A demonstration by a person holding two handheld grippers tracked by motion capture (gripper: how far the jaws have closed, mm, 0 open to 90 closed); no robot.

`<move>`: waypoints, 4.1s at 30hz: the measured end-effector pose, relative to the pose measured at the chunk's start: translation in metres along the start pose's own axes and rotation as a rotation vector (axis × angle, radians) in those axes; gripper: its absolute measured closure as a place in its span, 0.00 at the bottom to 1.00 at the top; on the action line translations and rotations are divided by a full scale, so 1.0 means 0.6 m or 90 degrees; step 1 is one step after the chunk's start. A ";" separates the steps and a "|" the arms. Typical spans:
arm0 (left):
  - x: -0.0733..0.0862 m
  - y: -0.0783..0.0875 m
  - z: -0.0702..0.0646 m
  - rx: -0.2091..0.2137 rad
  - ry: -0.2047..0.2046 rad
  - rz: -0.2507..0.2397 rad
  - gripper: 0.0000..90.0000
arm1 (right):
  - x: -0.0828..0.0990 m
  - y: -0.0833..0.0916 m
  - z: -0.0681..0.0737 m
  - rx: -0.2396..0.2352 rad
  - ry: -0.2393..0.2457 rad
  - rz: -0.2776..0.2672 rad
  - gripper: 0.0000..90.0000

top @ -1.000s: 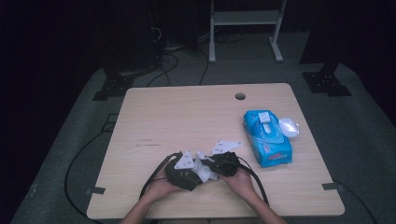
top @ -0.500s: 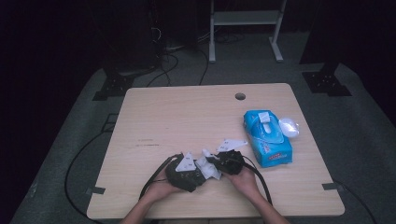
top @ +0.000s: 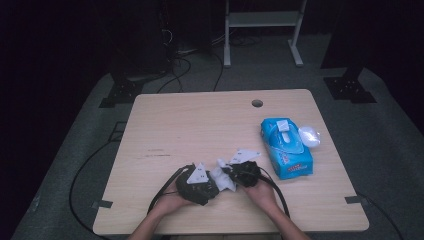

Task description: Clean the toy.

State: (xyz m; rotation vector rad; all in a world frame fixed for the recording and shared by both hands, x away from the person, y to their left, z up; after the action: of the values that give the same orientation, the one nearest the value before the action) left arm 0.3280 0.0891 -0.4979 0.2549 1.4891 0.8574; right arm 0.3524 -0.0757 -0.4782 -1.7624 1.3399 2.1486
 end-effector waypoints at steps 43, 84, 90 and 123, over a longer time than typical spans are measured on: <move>0.009 0.004 0.011 -0.010 -0.021 0.006 0.28 | 0.013 0.013 -0.035 -0.010 -0.037 0.000 0.95; 0.004 0.002 0.011 -0.002 -0.034 0.018 0.28 | 0.009 0.014 -0.064 -0.010 -0.053 0.031 0.95; 0.006 0.006 0.012 0.001 -0.021 0.007 0.28 | 0.022 0.019 -0.071 0.003 -0.053 0.050 0.95; 0.003 0.001 0.014 0.000 -0.016 0.007 0.28 | -0.006 -0.005 -0.050 0.013 -0.047 0.029 0.95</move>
State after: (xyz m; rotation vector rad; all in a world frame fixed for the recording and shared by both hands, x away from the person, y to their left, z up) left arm 0.3352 0.0936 -0.4978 0.2735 1.4661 0.8607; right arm 0.3784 -0.0913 -0.4758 -1.6441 1.3929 2.1923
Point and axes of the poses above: each handheld gripper's, and its own axes: y roughly backward along the jaws, x roughly out of its underside, z roughly to its left, the point moved 4 cm from there along -y, roughly forward along the jaws, and after that the axes turned 2 degrees about -z, right-handed, at the moved point
